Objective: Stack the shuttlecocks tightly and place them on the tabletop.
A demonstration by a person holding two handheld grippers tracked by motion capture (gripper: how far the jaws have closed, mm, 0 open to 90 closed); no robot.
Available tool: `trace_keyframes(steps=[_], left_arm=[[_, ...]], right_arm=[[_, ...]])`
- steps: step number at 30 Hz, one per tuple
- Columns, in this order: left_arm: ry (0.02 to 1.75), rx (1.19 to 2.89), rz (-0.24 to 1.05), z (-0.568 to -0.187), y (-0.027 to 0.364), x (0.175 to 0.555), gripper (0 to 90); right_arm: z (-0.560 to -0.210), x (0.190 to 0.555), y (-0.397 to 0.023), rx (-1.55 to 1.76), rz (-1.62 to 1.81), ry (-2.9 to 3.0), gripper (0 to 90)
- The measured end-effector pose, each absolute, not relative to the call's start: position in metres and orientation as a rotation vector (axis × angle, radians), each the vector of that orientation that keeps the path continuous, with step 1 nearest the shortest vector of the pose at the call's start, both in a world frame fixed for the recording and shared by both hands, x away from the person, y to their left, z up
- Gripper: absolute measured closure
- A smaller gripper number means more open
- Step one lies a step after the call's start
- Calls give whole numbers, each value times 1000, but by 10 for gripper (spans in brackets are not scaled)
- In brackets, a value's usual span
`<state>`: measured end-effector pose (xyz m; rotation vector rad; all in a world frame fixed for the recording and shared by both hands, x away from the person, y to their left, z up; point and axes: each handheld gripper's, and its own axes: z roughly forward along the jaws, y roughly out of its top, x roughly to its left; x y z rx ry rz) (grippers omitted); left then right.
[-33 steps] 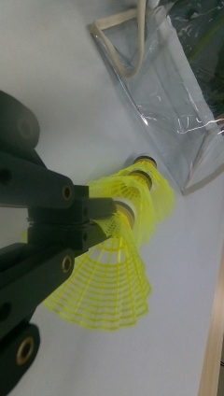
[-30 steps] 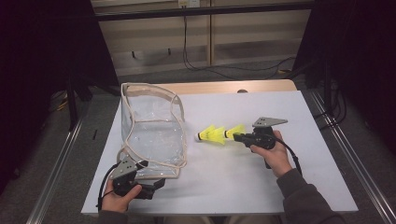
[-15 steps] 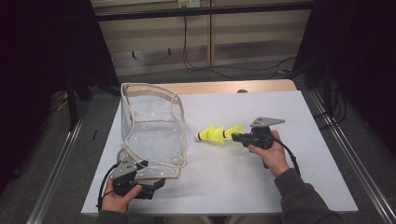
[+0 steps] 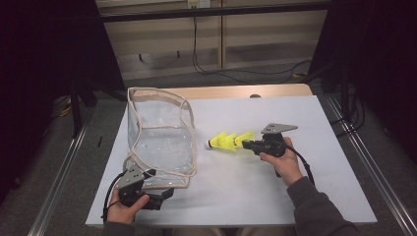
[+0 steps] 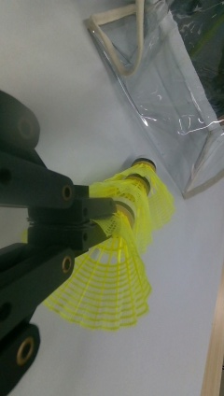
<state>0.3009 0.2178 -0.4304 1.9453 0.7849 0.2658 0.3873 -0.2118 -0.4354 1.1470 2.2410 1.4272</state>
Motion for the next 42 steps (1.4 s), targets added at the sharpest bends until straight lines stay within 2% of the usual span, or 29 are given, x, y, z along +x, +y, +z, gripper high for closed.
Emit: trace_keyframes(steps=[42], left_arm=[[784,1945,266,-430,218,301,41]], right_arm=[[-440,388,-200,1134,1426,2262,888]])
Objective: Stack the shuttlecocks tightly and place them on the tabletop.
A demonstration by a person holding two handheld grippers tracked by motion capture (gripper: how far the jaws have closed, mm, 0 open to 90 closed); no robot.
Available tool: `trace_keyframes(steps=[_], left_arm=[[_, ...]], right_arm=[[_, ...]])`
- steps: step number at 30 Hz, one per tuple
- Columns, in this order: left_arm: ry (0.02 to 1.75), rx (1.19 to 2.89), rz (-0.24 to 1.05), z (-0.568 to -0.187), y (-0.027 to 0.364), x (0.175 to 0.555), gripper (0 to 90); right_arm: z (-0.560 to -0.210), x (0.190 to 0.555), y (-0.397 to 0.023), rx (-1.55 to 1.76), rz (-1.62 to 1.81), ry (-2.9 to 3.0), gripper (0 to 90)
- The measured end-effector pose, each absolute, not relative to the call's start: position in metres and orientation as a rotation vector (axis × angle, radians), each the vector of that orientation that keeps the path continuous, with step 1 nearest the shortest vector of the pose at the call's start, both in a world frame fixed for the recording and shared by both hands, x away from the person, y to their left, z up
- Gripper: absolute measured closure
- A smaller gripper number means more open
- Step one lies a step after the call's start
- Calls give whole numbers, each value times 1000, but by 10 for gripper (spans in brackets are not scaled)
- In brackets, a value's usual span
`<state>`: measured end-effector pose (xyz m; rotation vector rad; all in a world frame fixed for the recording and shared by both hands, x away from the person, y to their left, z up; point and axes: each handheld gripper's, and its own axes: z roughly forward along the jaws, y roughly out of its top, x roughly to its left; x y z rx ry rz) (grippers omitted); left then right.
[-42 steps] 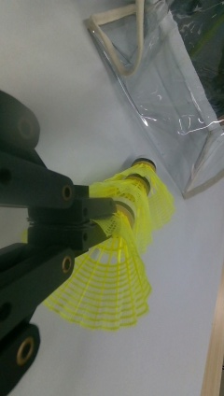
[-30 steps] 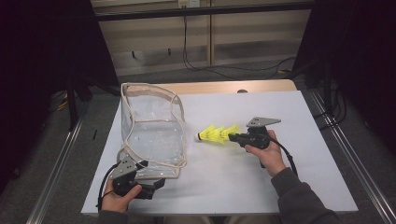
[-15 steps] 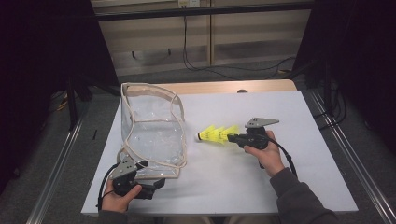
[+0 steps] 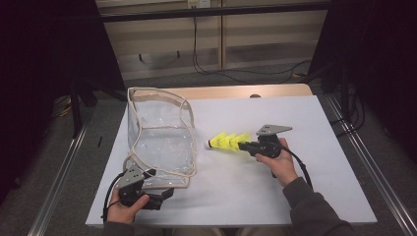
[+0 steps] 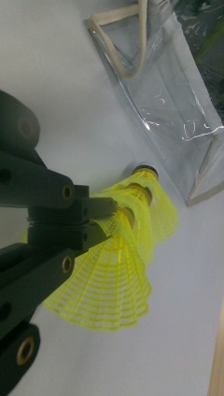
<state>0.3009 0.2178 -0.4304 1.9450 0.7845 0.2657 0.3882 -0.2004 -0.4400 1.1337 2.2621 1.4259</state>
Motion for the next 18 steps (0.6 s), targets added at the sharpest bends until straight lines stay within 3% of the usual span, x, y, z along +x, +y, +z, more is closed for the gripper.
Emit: trace_keyframes(steps=[18], left_arm=[[784,1946,267,-430,218,301,41]], right_arm=[[-444,387,-194,1125,1409,2277,885]])
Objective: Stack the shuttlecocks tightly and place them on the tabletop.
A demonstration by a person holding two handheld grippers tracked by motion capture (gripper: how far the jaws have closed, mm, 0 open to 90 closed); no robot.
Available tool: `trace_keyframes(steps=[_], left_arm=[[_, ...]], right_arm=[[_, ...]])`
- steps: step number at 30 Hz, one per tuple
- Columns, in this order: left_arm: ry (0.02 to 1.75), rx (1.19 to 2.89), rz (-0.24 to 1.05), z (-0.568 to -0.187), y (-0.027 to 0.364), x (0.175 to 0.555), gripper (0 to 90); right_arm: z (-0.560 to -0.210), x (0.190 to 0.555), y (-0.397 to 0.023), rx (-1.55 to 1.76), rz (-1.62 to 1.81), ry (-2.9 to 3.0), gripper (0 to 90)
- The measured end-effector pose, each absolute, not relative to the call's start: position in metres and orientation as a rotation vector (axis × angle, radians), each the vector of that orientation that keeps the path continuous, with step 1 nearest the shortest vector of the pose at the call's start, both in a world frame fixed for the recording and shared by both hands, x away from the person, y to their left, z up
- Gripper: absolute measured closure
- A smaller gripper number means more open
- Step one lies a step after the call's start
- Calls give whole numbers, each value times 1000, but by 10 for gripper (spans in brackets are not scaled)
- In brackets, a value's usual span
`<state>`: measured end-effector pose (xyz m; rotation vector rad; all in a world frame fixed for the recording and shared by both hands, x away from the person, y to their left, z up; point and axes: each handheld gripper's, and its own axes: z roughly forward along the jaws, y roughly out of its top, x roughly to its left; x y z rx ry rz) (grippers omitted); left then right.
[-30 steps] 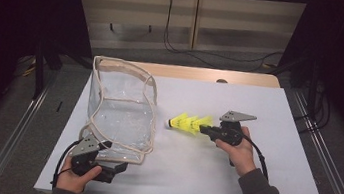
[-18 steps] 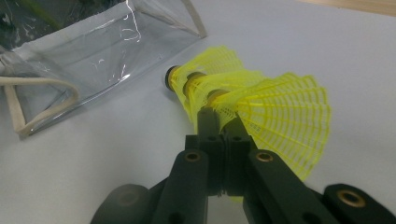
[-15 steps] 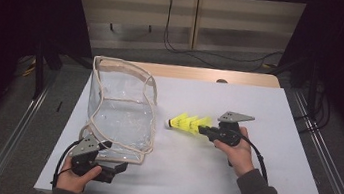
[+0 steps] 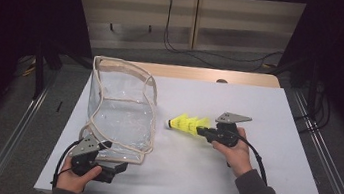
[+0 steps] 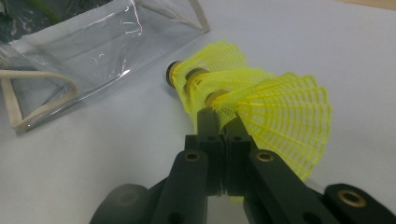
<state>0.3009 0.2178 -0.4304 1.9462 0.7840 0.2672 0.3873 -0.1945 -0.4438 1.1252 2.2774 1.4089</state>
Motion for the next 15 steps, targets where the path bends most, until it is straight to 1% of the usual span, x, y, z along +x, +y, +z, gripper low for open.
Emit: trace_keyframes(steps=[15], left_arm=[[784,1946,267,-430,218,301,41]], right_arm=[[-448,386,-193,1125,1388,2314,871]])
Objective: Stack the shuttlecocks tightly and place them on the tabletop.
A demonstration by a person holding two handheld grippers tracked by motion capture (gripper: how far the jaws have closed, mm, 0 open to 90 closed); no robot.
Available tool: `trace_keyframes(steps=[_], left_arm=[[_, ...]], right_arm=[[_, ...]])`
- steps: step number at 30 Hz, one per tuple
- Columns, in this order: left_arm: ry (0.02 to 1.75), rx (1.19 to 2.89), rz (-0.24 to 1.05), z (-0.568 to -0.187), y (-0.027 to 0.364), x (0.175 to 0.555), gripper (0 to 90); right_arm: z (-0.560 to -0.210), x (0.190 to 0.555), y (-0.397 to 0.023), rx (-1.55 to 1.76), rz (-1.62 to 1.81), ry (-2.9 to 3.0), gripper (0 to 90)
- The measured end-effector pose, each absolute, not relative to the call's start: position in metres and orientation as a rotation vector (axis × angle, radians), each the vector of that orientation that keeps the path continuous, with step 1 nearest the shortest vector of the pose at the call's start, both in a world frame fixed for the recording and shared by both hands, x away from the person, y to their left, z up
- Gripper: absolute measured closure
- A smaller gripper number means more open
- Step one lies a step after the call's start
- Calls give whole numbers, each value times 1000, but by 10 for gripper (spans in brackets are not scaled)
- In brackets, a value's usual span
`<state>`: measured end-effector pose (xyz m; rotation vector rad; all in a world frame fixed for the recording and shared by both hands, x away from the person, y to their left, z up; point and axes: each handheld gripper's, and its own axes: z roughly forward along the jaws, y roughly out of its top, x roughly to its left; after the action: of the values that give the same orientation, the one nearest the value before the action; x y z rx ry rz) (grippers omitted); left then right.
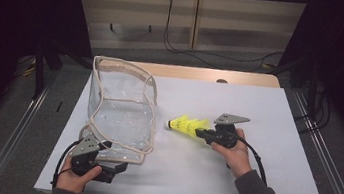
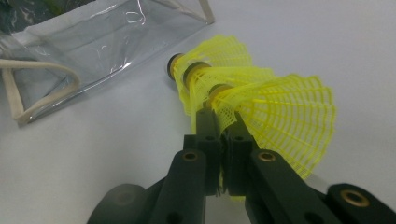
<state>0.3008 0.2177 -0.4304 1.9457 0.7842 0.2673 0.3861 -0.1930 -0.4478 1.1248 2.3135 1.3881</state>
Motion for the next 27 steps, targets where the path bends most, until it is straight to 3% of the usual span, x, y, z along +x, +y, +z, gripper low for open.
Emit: trace_keyframes(steps=[9,14,27], left_arm=[[785,1945,268,-430,218,301,41],[785,1945,268,-430,218,301,41],[785,1944,267,-431,218,301,41]], right_arm=[[-452,385,-197,1138,1351,2337,824],[-450,384,-198,1134,1348,2349,885],[-448,386,-192,1115,1376,2338,890]])
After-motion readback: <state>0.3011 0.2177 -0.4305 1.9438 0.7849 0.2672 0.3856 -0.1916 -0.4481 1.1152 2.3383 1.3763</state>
